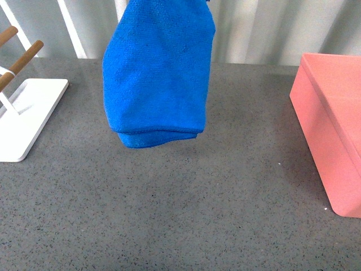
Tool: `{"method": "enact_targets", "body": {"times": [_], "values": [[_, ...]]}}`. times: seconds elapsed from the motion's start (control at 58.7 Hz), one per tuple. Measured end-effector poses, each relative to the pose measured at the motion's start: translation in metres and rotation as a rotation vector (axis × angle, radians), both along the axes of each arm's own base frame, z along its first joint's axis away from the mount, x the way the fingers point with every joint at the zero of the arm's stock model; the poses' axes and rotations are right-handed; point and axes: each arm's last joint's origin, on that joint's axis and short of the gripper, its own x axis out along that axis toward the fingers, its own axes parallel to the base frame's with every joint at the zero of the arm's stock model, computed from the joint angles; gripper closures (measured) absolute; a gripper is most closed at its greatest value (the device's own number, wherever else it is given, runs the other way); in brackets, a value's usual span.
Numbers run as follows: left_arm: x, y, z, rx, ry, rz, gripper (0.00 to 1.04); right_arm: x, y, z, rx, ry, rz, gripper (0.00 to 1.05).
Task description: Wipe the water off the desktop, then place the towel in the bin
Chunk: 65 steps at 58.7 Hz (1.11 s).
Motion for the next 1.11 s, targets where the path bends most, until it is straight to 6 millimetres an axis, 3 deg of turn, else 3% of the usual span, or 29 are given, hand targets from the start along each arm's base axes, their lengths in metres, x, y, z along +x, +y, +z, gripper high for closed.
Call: {"method": "enact_targets", "body": {"times": [0.17,0.375,0.818,1.108], "values": [[-0.001,-0.001,0.018,-0.031,-0.024,0.006,1.0,0.011,0.043,-0.038,-0.061,0.097,0.137,0.07],[-0.003,-0.003,0.024,-0.052,-0.019,0.005,1.0,0.012,0.082,-0.06,-0.142,0.083,0.215,0.07],[-0.002,-0.004,0.03,-0.113,0.014,-0.021,1.0,0.039,0.107,-0.058,-0.208,-0.093,0.271,0.07],[-0.001,-0.003,0.029,-0.145,0.045,-0.033,1.0,0.049,0.116,-0.055,-0.223,-0.163,0.3,0.52]]}}
